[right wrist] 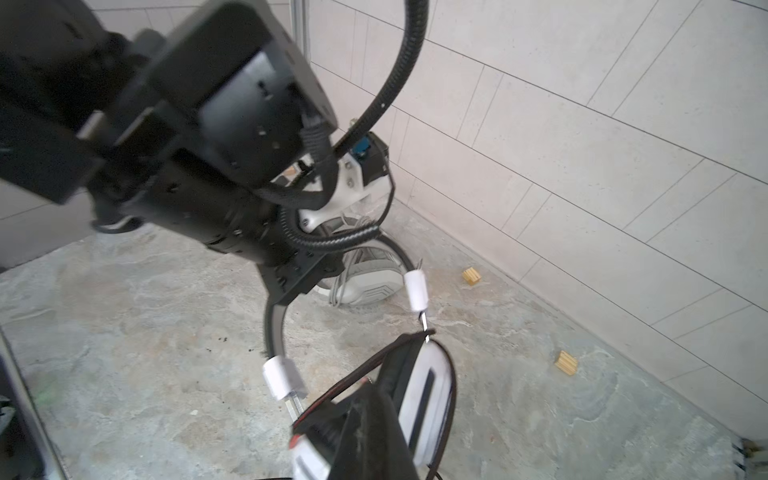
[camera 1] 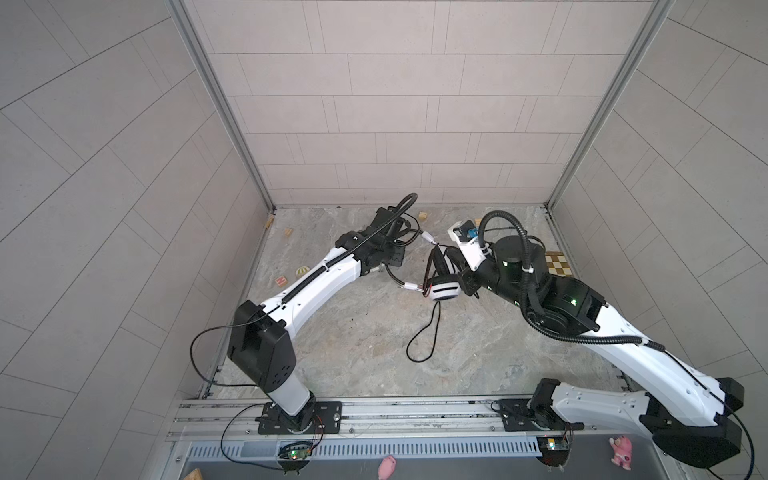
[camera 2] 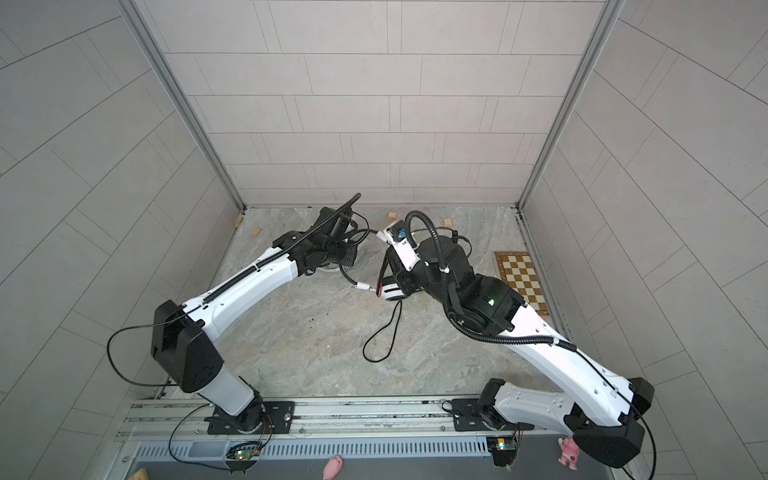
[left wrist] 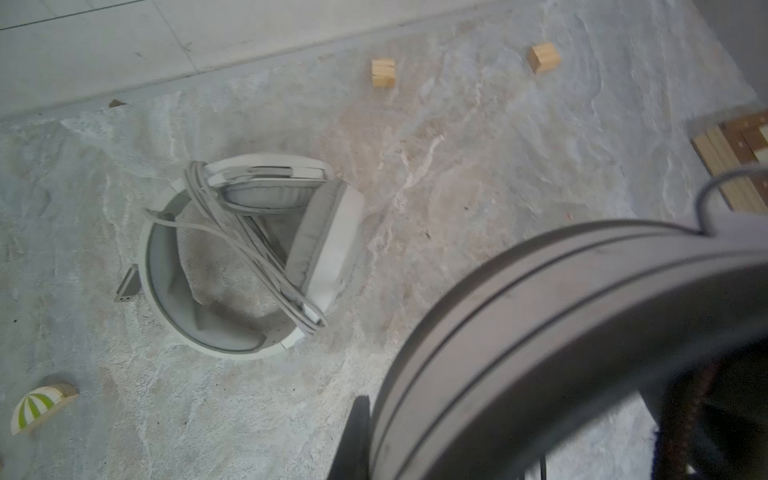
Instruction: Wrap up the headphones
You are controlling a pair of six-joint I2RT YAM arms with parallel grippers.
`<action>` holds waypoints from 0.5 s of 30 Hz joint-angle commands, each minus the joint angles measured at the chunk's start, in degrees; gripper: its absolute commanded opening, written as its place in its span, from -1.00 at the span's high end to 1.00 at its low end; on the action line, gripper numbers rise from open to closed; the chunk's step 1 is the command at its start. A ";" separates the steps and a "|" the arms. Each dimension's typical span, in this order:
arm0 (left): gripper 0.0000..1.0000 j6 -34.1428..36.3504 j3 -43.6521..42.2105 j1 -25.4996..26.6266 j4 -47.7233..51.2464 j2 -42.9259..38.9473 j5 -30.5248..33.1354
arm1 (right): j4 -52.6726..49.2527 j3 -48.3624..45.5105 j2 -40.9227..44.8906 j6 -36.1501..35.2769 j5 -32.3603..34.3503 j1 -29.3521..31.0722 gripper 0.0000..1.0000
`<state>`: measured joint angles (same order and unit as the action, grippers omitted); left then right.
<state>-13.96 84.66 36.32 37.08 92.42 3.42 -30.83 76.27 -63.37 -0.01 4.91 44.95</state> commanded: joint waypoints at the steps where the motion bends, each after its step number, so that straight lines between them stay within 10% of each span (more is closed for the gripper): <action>1: 1.00 4.27 -0.34 1.86 3.94 -4.93 -5.36 | -3.38 3.07 -1.35 -2.89 -5.11 -4.61 0.83; 15: 1.00 4.75 -7.53 2.69 2.97 -19.58 -26.32 | 1.68 -1.92 -5.84 -0.15 -9.96 -12.91 0.78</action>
<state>-8.54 76.77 38.96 42.15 75.22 -13.87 -32.64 75.96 -68.75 -1.23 -4.32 32.95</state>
